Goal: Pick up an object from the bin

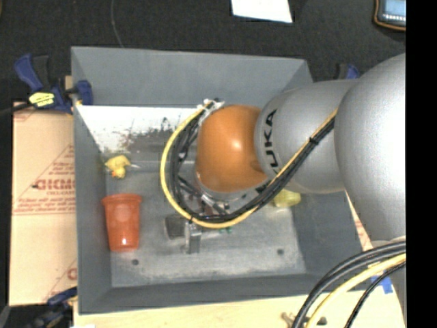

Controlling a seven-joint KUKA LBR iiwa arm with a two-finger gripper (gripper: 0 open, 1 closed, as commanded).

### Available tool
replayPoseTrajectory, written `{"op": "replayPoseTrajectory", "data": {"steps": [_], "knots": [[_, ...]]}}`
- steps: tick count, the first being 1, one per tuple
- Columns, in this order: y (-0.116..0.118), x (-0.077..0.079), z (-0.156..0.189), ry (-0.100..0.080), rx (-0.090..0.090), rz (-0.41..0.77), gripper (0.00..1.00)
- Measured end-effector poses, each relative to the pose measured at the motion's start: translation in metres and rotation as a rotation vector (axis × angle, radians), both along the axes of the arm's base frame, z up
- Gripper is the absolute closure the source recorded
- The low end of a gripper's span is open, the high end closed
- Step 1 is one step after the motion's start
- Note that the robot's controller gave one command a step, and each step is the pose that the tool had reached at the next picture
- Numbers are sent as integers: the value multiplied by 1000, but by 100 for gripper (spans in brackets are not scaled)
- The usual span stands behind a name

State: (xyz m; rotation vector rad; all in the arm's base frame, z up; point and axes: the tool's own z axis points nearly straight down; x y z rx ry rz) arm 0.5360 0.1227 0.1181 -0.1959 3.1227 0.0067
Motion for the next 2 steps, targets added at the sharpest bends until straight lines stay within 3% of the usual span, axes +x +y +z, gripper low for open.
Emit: {"op": "replayPoseTrajectory", "data": {"steps": [1,2], "knots": [[-35,17,-18,2,-2,-183,0],[-39,7,-48,-1,2,-100,0]]}}
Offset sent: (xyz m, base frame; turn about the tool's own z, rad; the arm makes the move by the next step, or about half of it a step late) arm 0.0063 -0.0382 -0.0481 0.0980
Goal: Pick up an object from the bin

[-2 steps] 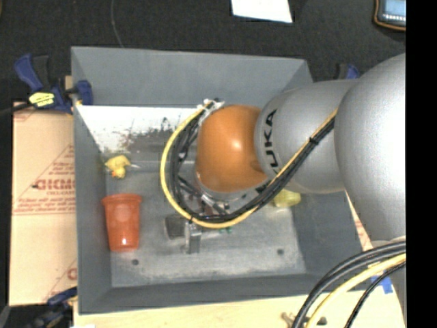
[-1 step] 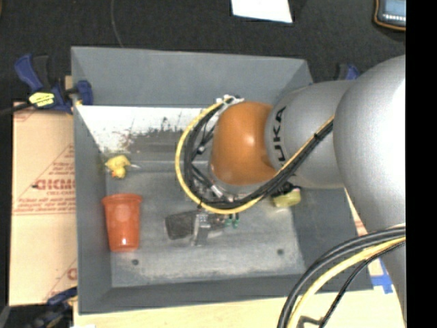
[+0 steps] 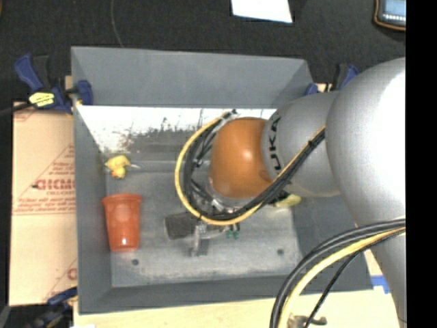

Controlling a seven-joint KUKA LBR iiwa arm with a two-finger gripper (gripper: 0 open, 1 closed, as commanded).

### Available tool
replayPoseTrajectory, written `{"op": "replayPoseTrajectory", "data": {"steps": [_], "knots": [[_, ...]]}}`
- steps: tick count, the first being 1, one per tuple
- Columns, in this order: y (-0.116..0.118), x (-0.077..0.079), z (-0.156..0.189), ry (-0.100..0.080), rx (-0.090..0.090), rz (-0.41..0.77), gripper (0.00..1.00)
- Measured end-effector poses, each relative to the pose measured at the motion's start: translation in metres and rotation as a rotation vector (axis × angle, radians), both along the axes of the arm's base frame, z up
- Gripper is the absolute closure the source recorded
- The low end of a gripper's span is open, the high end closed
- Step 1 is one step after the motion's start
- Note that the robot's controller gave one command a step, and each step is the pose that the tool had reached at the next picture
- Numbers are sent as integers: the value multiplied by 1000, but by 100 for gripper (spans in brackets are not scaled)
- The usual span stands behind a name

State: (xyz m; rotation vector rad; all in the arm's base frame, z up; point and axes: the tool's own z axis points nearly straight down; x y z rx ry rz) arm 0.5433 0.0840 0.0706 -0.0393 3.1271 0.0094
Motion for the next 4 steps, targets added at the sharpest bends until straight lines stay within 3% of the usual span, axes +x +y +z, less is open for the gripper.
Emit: {"op": "replayPoseTrajectory", "data": {"steps": [1,4], "knots": [[-14,19,1,-3,-1,-121,100],[-14,19,9,-8,1,-122,100]]}}
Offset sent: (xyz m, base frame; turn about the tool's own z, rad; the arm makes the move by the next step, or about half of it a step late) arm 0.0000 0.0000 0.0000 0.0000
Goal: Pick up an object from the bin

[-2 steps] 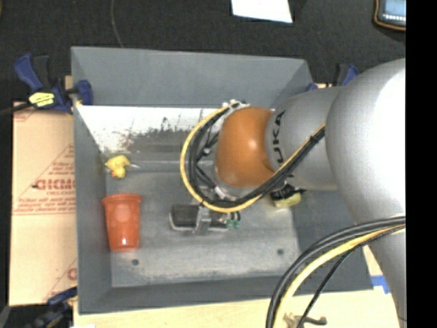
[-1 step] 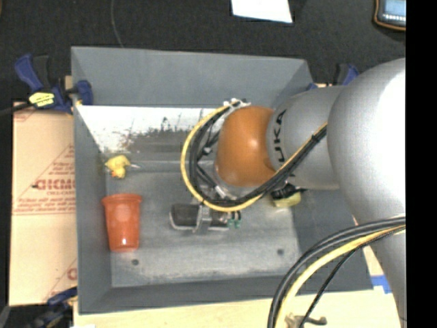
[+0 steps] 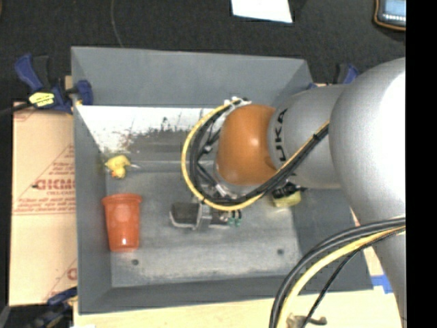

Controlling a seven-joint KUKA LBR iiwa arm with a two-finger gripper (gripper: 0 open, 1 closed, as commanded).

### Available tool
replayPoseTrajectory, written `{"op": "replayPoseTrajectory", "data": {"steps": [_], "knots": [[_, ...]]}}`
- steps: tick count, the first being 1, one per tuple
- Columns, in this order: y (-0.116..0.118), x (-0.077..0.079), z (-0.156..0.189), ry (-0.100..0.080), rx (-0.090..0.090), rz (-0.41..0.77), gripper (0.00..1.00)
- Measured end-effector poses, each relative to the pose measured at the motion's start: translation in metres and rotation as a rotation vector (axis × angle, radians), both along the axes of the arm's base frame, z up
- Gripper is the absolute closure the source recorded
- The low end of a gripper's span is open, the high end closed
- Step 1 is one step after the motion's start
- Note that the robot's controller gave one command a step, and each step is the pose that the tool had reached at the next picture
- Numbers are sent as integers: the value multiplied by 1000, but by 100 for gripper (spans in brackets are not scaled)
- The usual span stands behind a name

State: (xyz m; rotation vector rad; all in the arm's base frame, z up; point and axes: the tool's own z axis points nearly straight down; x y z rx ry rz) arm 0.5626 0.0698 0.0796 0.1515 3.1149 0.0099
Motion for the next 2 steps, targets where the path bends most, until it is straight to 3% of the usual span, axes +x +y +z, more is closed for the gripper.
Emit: {"op": "replayPoseTrajectory", "data": {"steps": [2], "knots": [[0,1,29,-5,2,-1,100]]}}
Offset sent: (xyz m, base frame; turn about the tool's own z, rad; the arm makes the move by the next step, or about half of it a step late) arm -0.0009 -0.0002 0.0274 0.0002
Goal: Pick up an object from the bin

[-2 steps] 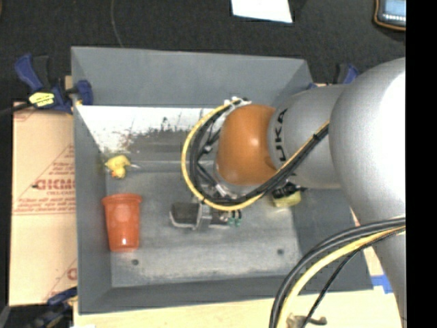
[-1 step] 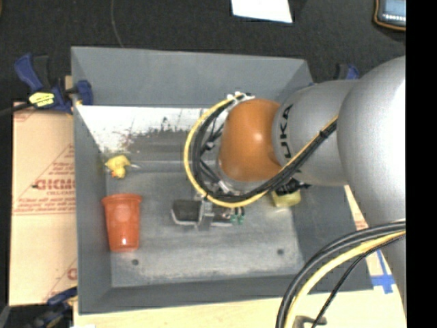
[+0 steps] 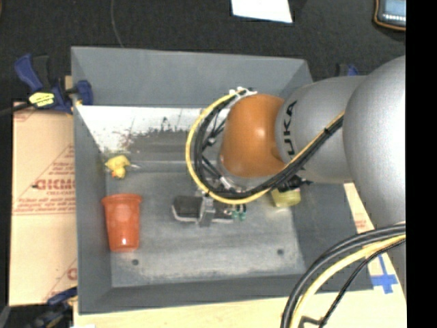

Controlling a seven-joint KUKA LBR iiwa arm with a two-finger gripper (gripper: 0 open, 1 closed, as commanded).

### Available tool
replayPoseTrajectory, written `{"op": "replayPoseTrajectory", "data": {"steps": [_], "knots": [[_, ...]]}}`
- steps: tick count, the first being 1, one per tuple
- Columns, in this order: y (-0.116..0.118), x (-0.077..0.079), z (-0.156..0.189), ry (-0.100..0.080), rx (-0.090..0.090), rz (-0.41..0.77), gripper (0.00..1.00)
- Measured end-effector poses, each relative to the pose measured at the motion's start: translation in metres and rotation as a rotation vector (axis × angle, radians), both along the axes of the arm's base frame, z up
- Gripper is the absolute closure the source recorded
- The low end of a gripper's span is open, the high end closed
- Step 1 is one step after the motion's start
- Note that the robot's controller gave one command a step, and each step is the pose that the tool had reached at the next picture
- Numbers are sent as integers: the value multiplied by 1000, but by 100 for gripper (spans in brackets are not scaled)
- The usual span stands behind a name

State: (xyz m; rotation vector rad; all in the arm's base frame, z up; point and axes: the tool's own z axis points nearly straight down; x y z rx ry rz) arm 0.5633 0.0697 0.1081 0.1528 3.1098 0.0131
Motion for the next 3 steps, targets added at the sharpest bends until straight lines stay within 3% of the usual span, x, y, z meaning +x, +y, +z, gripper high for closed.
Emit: {"op": "replayPoseTrajectory", "data": {"steps": [3], "knots": [[0,0,70,0,1,-2,100]]}}
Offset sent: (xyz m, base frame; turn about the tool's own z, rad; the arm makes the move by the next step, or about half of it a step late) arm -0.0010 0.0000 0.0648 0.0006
